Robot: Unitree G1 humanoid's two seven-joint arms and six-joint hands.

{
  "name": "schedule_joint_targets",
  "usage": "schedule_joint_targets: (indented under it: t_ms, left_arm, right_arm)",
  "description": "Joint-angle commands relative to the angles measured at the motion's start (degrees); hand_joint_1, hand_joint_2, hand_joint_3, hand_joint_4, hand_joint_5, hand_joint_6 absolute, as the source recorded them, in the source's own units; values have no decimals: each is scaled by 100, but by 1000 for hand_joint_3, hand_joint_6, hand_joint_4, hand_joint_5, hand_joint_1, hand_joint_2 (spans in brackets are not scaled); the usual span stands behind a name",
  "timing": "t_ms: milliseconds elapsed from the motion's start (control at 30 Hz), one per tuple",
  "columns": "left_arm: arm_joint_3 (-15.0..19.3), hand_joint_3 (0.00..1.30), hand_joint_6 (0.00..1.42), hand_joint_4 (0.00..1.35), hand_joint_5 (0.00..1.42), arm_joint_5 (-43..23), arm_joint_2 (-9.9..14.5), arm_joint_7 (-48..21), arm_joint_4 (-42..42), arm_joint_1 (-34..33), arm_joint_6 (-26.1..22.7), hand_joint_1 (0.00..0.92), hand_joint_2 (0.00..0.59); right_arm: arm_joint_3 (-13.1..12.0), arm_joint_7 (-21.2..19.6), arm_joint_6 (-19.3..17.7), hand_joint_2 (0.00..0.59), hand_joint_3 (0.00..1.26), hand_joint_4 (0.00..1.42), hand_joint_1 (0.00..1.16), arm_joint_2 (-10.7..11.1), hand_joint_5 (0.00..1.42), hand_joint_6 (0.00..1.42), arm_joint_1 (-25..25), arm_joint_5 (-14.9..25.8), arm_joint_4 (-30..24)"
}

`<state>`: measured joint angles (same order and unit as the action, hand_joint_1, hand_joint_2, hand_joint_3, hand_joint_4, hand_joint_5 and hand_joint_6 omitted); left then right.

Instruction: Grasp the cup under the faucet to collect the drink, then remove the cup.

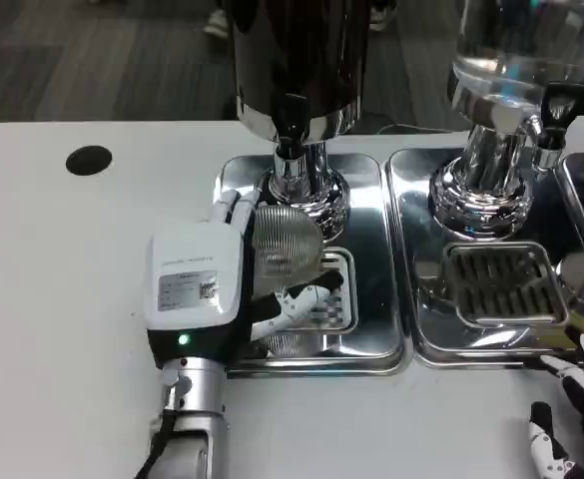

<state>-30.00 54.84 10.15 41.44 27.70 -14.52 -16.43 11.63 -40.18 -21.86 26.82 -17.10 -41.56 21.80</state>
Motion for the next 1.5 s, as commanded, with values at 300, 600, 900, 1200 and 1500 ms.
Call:
schedule_joint_targets:
  t_ms: [300, 600, 900, 1200, 1500]
  left_arm:
    - [-103, 238, 722, 85, 588, 141, 1, 92, 221, -290, -32, 55, 83]
    - [-175, 237, 721, 66, 581, 122, -63, 203, 600, -493, 61, 50, 80]
    - [-187, 237, 731, 65, 580, 54, -85, 364, 589, -528, 152, 38, 82]
    - [93, 233, 680, 52, 558, -38, 159, 473, -78, -60, 247, 0, 60]
    - [414, 167, 547, 25, 458, -94, 383, 449, -835, 513, 282, 0, 46]
  right_arm:
    - [-74, 21, -55, 525, 330, 52, 364, 6, 86, 163, -85, 107, -70]
    - [-119, 59, -78, 516, 343, 50, 374, 16, 97, 179, -132, 155, -55]
    - [-153, 87, -88, 516, 350, 52, 380, -5, 97, 180, -98, 176, -28]
    - [-79, 126, -66, 516, 355, 52, 384, -63, 97, 180, 27, 118, 20]
    - [-48, 146, -34, 516, 356, 52, 385, -108, 97, 180, 36, 60, -36]
